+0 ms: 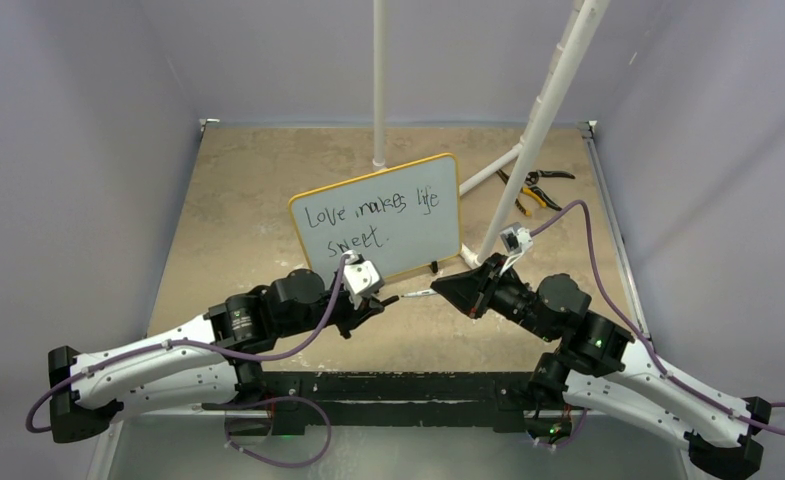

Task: Write a sentence on the whiteboard
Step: Close the whiteboard marker at the center of the board.

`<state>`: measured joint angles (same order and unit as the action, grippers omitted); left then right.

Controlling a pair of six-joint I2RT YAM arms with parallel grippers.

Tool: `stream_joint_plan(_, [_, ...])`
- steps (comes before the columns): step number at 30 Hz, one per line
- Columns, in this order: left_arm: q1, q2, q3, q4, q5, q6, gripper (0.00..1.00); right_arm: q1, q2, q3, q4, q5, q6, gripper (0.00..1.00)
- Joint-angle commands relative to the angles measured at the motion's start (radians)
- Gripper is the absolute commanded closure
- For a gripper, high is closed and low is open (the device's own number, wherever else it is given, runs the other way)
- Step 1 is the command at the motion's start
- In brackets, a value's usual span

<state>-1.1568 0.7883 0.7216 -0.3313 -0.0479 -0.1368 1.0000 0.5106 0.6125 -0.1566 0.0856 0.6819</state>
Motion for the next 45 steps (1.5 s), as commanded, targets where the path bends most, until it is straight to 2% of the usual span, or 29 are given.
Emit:
stream_joint_plan(1, [-0.001, -0.025, -0.006, 0.029, 0.019, 0.016, 1.00, -0.003, 0.006, 0.027, 0.041, -0.018, 0.008, 1.00])
stream_joint_plan(18, [-0.001, -0.034, -0.007, 0.035, 0.039, 0.015, 1.00, -0.003, 0.007, 0.014, 0.064, -0.066, 0.014, 1.00])
stream_joint_plan(35, [-0.001, -0.038, -0.008, 0.038, 0.043, 0.015, 1.00, -0.003, -0.022, 0.029, 0.023, 0.015, 0.033, 1.00])
stream_joint_plan(45, [-0.001, -0.041, -0.009, 0.040, 0.043, 0.015, 1.00, -0.003, 0.000, 0.028, 0.030, -0.014, 0.026, 1.00])
